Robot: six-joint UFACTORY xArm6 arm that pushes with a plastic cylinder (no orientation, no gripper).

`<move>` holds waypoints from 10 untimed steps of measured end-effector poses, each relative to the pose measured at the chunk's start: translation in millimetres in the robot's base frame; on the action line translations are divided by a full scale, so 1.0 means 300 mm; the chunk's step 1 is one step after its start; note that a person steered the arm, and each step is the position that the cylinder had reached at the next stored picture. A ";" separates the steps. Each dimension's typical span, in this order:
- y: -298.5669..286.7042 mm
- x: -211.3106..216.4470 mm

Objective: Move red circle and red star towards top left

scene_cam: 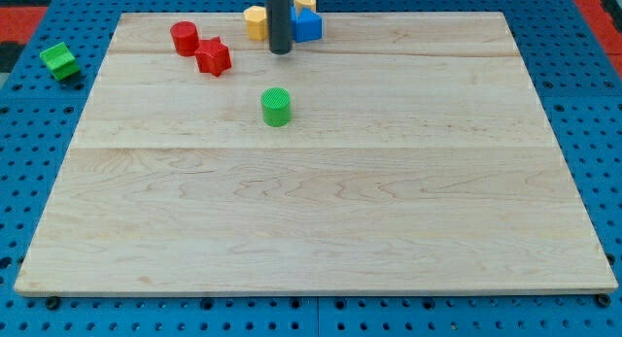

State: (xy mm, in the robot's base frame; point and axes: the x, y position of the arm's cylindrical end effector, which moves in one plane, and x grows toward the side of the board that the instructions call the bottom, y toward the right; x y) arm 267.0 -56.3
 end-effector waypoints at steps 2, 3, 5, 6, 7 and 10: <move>-0.216 0.000; -0.238 -0.056; -0.318 -0.154; -0.469 -0.114; -0.616 -0.086; -0.737 -0.092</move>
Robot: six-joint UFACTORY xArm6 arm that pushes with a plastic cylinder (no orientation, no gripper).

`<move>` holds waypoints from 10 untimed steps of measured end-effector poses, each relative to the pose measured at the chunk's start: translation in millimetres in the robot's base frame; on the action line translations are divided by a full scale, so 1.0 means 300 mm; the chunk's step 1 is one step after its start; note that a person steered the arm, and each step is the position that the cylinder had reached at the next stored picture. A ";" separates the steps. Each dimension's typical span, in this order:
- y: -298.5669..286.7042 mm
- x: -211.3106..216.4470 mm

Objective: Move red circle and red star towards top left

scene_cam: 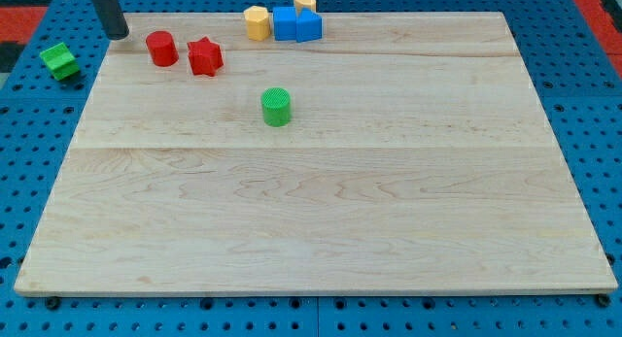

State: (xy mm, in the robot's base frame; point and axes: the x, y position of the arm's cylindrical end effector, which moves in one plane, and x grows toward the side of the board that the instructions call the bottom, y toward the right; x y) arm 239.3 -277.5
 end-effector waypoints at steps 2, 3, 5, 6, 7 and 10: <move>0.043 -0.036; 0.190 0.002; 0.238 0.056; 0.251 0.068; 0.426 0.030; 0.574 0.214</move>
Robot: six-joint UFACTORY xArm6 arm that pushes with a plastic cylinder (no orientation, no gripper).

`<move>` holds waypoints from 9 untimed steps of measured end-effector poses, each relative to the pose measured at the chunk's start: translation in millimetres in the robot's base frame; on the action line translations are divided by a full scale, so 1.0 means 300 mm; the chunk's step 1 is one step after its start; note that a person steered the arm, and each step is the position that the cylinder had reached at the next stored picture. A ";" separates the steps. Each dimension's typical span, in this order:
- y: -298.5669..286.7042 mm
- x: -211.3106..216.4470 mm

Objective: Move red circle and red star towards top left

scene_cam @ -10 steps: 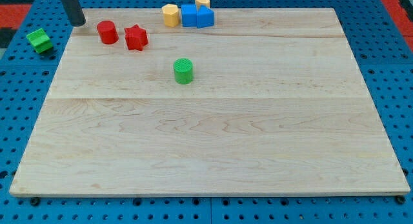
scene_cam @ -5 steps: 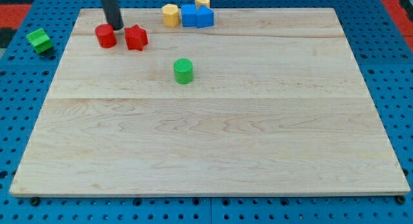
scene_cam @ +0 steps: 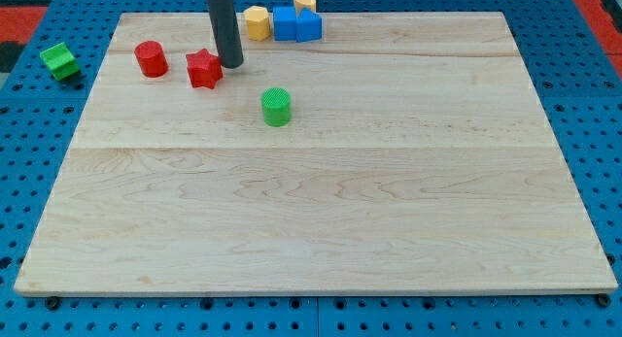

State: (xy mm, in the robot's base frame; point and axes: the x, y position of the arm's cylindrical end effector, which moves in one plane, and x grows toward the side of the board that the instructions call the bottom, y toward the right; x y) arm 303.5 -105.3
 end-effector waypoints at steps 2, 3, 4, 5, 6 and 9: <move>-0.128 0.046; -0.129 0.094; -0.130 0.137; -0.235 0.138; -0.273 0.126; -0.273 0.001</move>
